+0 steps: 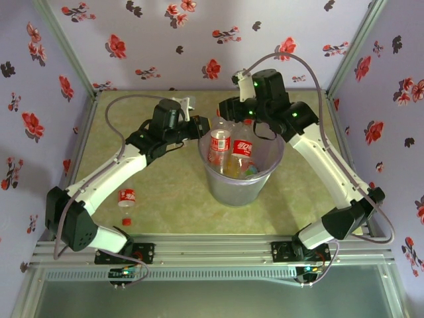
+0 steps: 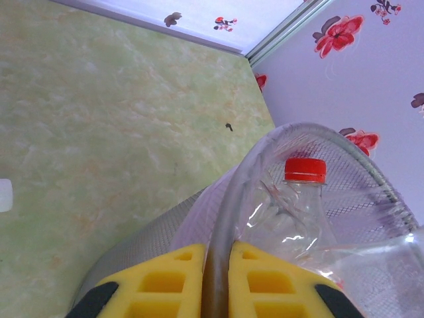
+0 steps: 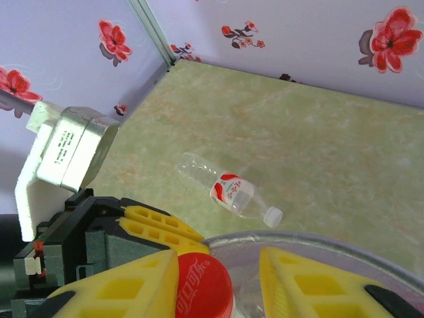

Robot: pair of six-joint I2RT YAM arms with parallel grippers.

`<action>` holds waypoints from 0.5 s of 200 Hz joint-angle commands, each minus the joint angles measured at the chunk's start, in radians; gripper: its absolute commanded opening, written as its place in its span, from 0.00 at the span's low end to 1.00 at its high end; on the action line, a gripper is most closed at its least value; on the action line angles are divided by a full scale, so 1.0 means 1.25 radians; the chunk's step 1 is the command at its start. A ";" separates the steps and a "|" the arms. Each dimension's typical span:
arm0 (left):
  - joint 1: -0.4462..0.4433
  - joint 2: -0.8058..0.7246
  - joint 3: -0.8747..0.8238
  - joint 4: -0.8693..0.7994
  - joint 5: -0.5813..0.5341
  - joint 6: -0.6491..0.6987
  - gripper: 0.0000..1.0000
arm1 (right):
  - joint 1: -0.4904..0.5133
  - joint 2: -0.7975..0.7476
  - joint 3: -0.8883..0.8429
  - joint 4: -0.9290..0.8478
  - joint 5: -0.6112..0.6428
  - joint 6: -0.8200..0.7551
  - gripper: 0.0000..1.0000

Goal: Put the plastic bottles in the bin

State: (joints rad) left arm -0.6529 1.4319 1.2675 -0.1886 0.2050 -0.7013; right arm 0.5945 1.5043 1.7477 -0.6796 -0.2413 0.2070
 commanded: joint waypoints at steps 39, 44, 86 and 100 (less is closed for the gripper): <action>-0.004 0.026 0.023 0.006 -0.044 0.005 0.07 | 0.005 -0.031 -0.111 0.011 -0.045 0.013 0.37; -0.004 0.026 0.024 0.006 -0.046 0.004 0.06 | 0.005 -0.038 -0.125 0.014 -0.048 0.015 0.37; -0.004 0.033 0.027 0.007 -0.051 0.000 0.05 | 0.010 -0.103 -0.222 0.045 -0.060 0.044 0.37; -0.004 0.033 0.025 0.007 -0.055 -0.003 0.05 | 0.013 -0.123 -0.248 0.052 -0.064 0.050 0.37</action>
State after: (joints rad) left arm -0.6594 1.4410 1.2804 -0.1955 0.2020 -0.7006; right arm 0.5964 1.3716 1.5120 -0.5175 -0.2832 0.2470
